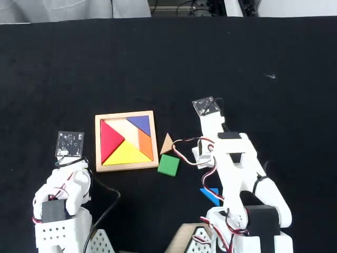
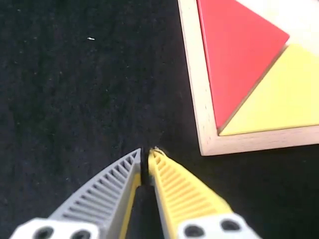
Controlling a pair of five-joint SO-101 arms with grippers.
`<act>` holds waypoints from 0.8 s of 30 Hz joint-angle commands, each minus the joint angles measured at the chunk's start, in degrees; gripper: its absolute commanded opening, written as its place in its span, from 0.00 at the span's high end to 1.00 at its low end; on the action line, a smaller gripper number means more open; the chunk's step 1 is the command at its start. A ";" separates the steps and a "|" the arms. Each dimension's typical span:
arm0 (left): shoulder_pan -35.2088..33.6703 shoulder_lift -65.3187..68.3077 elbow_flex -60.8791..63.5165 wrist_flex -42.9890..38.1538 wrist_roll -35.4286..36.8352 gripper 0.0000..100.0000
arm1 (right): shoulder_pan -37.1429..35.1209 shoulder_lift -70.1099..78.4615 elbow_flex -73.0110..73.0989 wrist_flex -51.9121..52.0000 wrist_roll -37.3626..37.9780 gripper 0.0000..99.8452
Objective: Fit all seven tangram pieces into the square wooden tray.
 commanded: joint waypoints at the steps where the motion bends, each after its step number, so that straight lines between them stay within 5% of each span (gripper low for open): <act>1: 0.75 -0.35 1.10 0.26 0.26 0.95 | -2.64 1.54 5.05 3.43 0.35 0.99; 19: 0.66 -0.35 1.10 0.26 0.26 0.95 | -2.64 1.01 4.44 3.43 0.44 0.99; 24: 0.66 -0.35 1.10 0.26 0.26 0.95 | 2.37 -3.30 -4.62 7.82 0.44 0.99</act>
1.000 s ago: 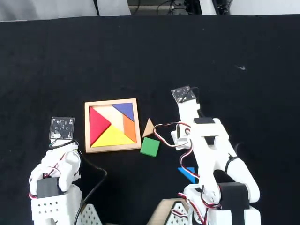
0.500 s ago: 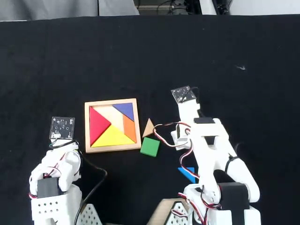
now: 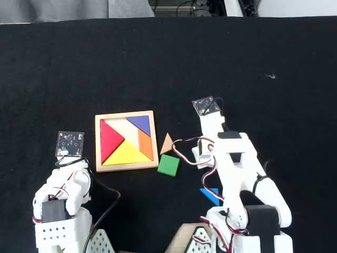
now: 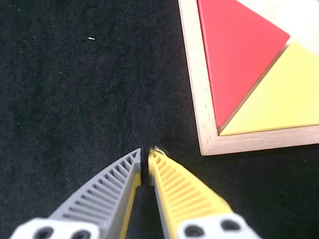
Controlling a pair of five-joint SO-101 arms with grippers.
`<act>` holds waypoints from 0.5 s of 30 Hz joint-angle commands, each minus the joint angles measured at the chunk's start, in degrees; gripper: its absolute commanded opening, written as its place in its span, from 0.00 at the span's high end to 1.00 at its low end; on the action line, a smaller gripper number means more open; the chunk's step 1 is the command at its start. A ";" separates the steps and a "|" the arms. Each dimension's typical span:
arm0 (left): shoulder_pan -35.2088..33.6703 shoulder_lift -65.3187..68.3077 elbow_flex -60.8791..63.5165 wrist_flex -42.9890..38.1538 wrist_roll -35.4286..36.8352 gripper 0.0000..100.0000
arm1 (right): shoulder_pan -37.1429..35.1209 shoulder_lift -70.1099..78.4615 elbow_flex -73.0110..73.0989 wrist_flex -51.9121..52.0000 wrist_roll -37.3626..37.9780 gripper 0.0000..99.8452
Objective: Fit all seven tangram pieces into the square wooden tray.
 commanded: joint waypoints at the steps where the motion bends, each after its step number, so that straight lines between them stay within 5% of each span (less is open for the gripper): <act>1: 0.75 -0.35 1.10 0.26 0.26 0.95 | 3.25 -4.00 -4.88 7.74 0.44 0.99; 3: 0.92 -0.35 1.10 0.26 0.62 0.95 | 4.40 -7.52 -8.75 15.21 1.93 0.99; 6: 4.00 -0.35 1.10 0.26 0.62 0.95 | 3.78 -13.05 -13.58 28.04 17.05 0.99; 15: 14.64 -0.35 1.10 0.26 0.44 0.95 | 5.27 -30.11 -14.11 39.82 18.37 0.99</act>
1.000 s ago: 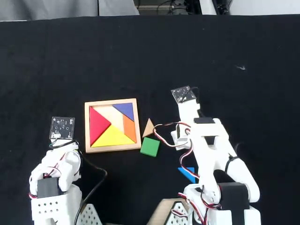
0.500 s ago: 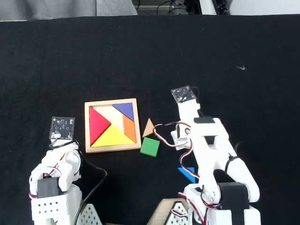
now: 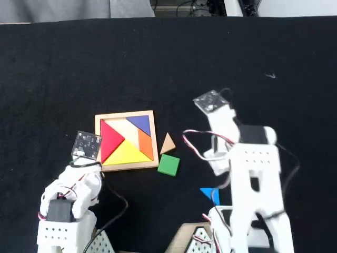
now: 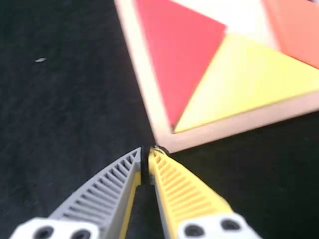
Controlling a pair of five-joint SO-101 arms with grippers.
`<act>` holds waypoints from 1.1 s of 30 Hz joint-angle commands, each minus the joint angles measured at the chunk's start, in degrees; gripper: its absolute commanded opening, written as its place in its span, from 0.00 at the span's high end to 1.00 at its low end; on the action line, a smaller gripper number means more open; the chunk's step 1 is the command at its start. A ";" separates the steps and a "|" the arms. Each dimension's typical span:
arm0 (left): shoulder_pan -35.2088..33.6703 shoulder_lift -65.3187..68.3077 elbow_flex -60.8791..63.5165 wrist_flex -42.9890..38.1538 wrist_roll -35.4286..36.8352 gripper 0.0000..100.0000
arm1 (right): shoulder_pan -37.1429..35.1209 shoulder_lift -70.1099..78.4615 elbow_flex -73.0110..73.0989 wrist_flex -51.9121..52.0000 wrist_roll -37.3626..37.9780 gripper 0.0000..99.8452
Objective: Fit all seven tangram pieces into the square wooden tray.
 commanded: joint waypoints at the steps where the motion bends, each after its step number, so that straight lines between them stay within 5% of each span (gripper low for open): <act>1: 4.00 -0.35 1.10 0.26 0.35 0.95 | -0.35 -8.22 -0.22 4.84 4.22 0.99; 8: 3.74 -0.35 1.10 0.26 0.09 0.96 | 3.25 -20.88 4.00 10.20 17.58 0.99; 14: -8.31 -0.44 -2.33 -5.36 0.00 0.96 | 3.60 -17.71 10.95 11.25 36.66 0.99; 17: -15.87 -0.44 -1.89 -9.67 0.53 0.95 | 3.43 -11.65 13.05 6.59 37.45 0.99; 33: -16.13 -0.44 0.31 -9.41 0.00 0.95 | 3.34 17.63 9.27 2.99 51.96 0.99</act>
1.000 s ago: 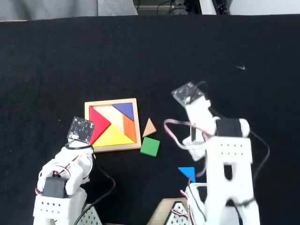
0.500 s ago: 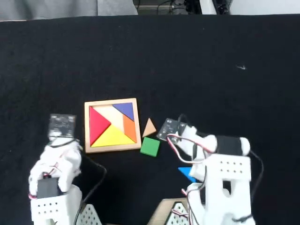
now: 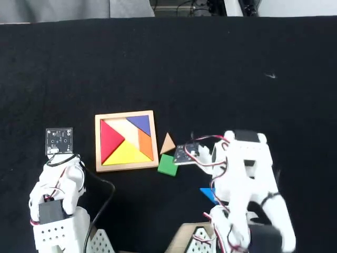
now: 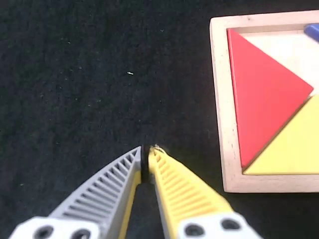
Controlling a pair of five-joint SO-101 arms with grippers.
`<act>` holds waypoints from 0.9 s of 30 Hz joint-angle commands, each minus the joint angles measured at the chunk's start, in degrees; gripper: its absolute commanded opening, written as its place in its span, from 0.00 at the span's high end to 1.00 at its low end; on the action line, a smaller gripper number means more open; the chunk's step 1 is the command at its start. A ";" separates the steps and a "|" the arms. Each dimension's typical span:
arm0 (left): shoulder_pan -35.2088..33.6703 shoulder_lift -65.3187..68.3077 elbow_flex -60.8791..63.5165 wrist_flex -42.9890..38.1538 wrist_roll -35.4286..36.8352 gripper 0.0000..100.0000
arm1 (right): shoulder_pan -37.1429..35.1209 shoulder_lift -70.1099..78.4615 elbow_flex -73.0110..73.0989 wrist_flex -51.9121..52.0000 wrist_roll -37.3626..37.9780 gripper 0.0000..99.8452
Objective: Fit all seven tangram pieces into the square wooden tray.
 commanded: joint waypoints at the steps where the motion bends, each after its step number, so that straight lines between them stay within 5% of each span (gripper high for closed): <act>1: -0.40 -0.35 0.48 -1.14 0.09 0.95 | 1.05 5.14 -2.77 -2.11 1.32 0.99; 18: -0.40 -0.35 0.57 -1.14 0.09 0.95 | 0.70 24.40 -0.57 -13.63 0.62 0.99; 27: -0.40 -0.35 0.66 -1.05 0.09 0.95 | -6.24 30.64 -11.82 -16.00 -11.08 0.99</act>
